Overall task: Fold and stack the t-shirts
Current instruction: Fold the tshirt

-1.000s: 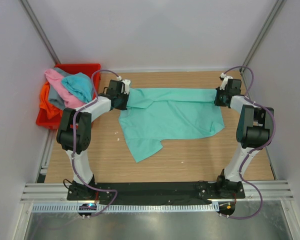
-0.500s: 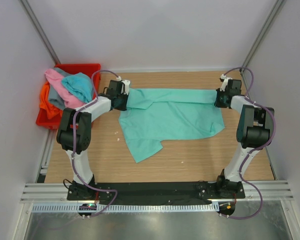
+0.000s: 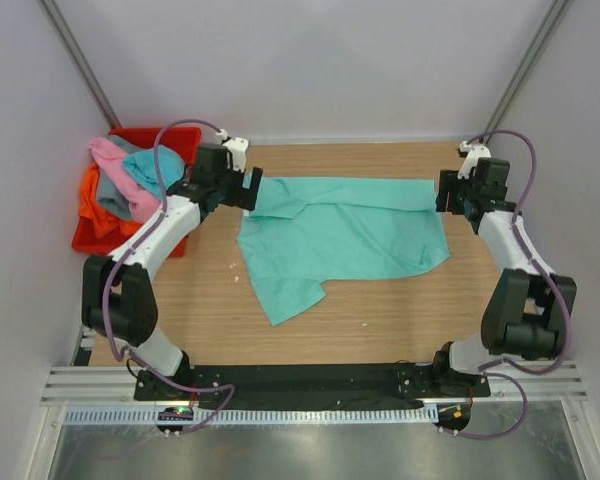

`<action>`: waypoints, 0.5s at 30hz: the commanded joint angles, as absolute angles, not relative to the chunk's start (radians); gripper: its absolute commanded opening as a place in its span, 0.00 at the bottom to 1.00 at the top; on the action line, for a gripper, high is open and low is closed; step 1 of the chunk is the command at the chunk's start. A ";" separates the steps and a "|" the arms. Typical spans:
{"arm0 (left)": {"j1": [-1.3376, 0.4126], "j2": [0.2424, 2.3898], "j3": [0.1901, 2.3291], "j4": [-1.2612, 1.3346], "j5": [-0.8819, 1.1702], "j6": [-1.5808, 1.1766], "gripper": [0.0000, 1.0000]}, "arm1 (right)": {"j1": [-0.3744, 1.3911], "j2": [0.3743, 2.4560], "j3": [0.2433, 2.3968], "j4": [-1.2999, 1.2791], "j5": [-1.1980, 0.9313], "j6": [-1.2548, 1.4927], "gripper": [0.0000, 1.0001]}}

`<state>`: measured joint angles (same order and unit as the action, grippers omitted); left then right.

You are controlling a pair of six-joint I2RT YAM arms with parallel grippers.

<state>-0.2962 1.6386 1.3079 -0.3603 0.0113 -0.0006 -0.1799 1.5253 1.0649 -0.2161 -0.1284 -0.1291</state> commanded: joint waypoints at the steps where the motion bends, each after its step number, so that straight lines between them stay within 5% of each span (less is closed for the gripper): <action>1: -0.295 1.568 1.321 -0.420 0.009 0.074 1.00 | -0.183 1.376 1.048 -0.254 -0.161 -0.199 0.67; 5: -0.295 1.470 1.241 -0.462 0.136 0.080 1.00 | -0.183 1.286 0.988 -0.305 -0.187 -0.276 0.76; 15: -0.336 1.247 1.138 -0.742 0.400 0.225 1.00 | -0.196 1.259 0.940 -0.572 -0.226 -0.377 0.73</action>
<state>-0.3153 1.3258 1.1690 -0.6373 0.3168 0.1516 -0.1886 1.2636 0.9634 -0.4915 -0.2115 -0.3336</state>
